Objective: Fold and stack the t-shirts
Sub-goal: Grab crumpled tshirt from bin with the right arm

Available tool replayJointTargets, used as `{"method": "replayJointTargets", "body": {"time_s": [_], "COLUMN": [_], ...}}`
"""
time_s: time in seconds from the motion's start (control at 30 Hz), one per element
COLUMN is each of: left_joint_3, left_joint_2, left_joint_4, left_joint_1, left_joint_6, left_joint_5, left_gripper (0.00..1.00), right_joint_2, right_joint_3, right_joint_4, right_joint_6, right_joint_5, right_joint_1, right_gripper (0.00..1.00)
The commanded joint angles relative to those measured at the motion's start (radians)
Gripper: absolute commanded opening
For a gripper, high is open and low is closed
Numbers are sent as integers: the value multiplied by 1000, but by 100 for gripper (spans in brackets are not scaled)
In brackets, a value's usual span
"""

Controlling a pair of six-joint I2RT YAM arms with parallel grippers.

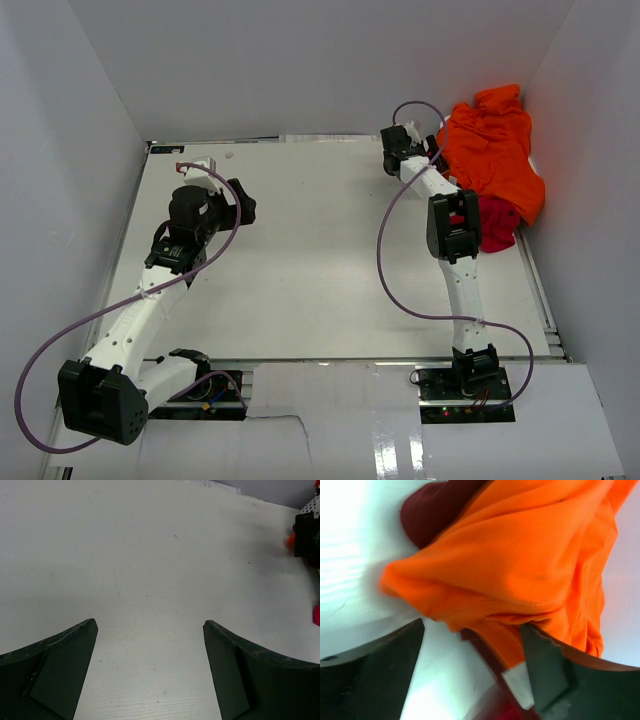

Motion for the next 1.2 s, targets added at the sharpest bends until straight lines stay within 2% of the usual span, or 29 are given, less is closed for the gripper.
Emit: {"method": "replayJointTargets", "body": {"time_s": [0.0, 0.03, 0.17, 0.4, 0.43, 0.53, 0.63, 0.67, 0.7, 0.73, 0.77, 0.8, 0.83, 0.87, 0.93, 1.0, 1.07, 1.13, 1.17], "left_joint_3": [20, 20, 18, 18, 18, 17, 17, 15, 17, 17, 17, 17, 18, 17, 17, 17, 17, 18, 18], "left_joint_2": [-9, -7, -12, -13, -13, -13, -15, -15, -16, -13, -13, -15, -13, -15, -13, -13, -13, -12, -12], "left_joint_4": [-2, -4, -2, -2, -4, -2, -2, 0, -2, -2, -2, -2, -2, -4, -2, -2, -2, -2, -2], "left_joint_1": [3, 3, 3, 3, 2, 2, 3, 3, 3, 2, 2, 3, 3, 3, 3, 2, 3, 3, 2], "left_joint_6": [-2, 0, -2, -2, 0, 0, 0, 0, 0, -2, -2, -2, 0, 0, 0, 0, 0, 0, -2], "left_joint_5": [-10, -10, -7, -8, -8, -10, -10, -10, -10, -10, -10, -12, -12, -12, -10, -8, -8, -8, -7], "left_gripper": [98, 98, 98, 98, 98, 98, 98, 98, 98, 98, 98, 98, 98, 98, 98, 98, 98, 98, 98], "right_joint_2": [-95, -95, -85, -44, -36, -1, 7, 5, 5, 7, 19, 34, 49, 71, 79, 88, 85, 80, 77], "right_joint_3": [-6, -6, 0, 0, 3, 9, -37, -86, -115, -146, -208, -224, -224, -214, -197, -204, -215, -210, -207], "right_joint_4": [38, 38, 41, 66, 78, 145, 332, 519, 632, 770, 941, 1286, 1385, 1396, 1269, 1265, 1282, 1284, 1281], "right_joint_6": [-3, -3, -10, -33, -44, -107, -249, -312, -386, -594, -732, -871, -1023, -1014, -945, -934, -942, -943, -942], "right_joint_5": [36, 36, 39, 67, 79, 150, 238, 266, 320, 346, 369, 404, 415, 426, 434, 440, 450, 455, 455], "right_joint_1": [-2, -2, -2, -2, -2, -3, -3, -3, -3, -3, -3, -3, -3, -5, -5, -3, -3, -2, -3], "right_gripper": [88, 93, 98, 100, 93, 85, 84, 82, 80, 77, 74, 70, 67, 67, 67, 64, 52, 37, 37]}}
